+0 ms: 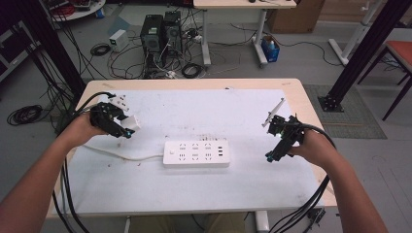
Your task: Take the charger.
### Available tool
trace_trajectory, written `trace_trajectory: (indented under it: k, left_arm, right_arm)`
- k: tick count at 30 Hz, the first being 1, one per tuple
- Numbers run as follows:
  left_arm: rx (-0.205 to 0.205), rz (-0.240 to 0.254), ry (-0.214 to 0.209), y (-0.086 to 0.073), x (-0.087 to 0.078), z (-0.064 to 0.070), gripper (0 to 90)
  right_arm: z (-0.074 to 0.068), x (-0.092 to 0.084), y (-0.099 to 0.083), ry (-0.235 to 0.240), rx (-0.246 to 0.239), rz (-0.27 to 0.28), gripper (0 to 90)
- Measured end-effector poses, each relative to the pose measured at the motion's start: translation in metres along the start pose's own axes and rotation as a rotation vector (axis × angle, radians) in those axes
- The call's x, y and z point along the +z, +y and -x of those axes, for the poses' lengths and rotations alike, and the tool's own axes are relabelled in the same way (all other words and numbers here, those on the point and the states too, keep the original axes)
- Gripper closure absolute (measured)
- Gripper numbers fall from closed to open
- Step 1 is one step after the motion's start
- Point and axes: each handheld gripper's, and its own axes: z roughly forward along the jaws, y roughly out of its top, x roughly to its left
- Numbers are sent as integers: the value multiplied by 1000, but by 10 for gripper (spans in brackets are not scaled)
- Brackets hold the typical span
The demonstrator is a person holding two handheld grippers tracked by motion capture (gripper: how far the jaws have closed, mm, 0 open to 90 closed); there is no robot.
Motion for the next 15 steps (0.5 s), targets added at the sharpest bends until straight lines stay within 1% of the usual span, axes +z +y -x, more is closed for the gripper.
trace_trajectory:
  k: [1,4,6,11,15]
  left_arm:
    - [2,8,1,2,-5,3,426]
    - [11,32,-1,8,-16,13,425]
    - [29,23,0,13,-20,21,426]
    - [50,13,-12,19,-24,35,425]
    - [65,8,-21,22,-24,42,425]
  right_arm:
    - [-1,-1,-1,-2,1,7,18]
    - [-3,-2,-2,-16,1,7,17]
    - [-4,-2,-1,-21,-1,15,17]
    - [-7,-2,1,-39,6,29,17]
    - [-9,-2,1,-39,4,36,17]
